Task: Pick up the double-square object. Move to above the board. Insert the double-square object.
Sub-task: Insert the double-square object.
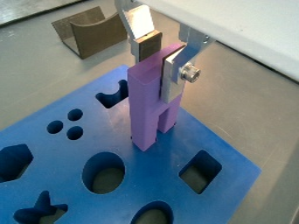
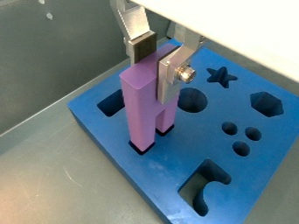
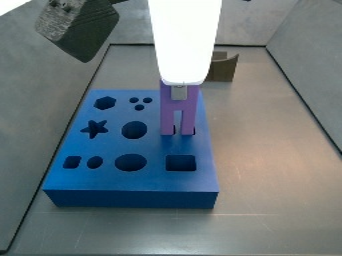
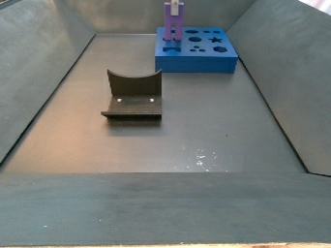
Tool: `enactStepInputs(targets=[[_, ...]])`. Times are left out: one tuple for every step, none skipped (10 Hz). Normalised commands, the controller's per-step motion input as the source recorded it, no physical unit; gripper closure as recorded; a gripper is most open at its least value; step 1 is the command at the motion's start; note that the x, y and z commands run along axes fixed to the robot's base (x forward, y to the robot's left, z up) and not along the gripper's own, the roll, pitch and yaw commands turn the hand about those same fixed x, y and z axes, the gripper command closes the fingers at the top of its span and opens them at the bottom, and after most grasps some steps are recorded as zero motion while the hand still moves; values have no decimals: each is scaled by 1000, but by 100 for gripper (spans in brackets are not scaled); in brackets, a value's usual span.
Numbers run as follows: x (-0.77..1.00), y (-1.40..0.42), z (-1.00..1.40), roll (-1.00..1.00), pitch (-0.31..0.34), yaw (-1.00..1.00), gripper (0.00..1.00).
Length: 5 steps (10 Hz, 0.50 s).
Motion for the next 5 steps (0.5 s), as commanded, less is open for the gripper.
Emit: enactStepInputs(targets=[[43, 103, -166, 94, 129, -120, 100], [0, 140, -157, 129, 169, -180, 100], [0, 43, -234, 157, 66, -126, 100], [0, 0, -411, 171, 0, -66, 100], [0, -71, -474, 194, -6, -46, 100]])
